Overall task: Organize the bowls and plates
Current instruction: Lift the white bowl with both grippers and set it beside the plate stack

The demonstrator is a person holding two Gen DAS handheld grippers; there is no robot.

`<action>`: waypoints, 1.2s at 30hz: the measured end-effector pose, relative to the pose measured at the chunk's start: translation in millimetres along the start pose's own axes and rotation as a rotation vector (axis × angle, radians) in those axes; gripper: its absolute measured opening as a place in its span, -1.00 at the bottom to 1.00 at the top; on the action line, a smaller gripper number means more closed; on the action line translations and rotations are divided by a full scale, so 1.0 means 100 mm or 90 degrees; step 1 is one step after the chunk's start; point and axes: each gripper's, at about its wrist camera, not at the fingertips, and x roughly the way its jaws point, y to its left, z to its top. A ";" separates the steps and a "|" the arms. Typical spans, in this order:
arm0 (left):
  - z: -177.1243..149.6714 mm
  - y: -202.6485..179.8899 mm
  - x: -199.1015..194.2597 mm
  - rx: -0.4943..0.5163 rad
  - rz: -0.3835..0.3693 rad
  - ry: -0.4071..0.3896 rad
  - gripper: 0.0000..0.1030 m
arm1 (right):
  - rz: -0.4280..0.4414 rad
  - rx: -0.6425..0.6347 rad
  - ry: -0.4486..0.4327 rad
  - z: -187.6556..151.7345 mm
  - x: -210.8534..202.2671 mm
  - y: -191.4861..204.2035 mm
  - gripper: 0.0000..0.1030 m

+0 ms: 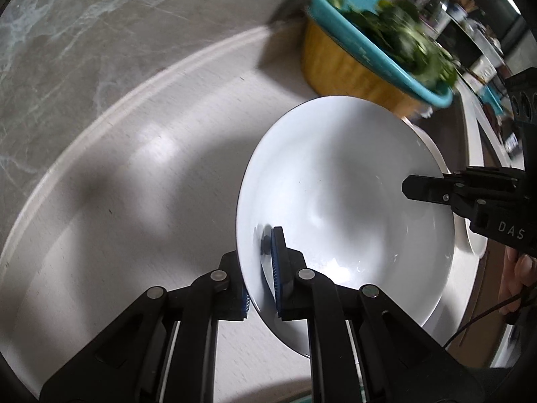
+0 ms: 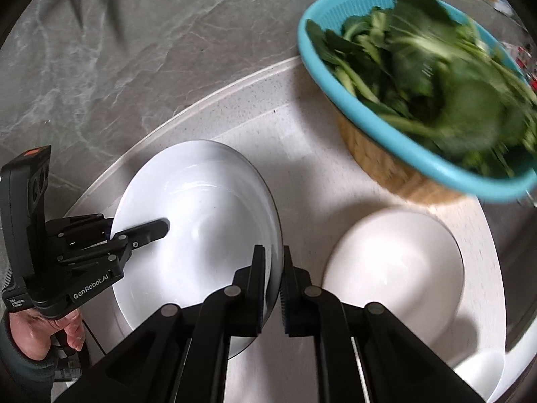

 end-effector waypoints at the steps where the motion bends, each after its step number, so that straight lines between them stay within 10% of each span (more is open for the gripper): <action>1: -0.05 -0.05 -0.01 0.005 -0.002 0.003 -0.83 | 0.001 0.005 -0.001 -0.09 -0.03 -0.03 -0.81; 15: -0.53 -0.25 0.22 0.025 -0.003 0.046 -0.83 | 0.011 0.061 0.013 -0.84 0.04 -0.12 -0.81; 36: -0.53 -0.16 0.45 0.012 -0.006 0.034 -0.77 | 0.004 0.072 0.007 -0.93 0.14 -0.23 -0.79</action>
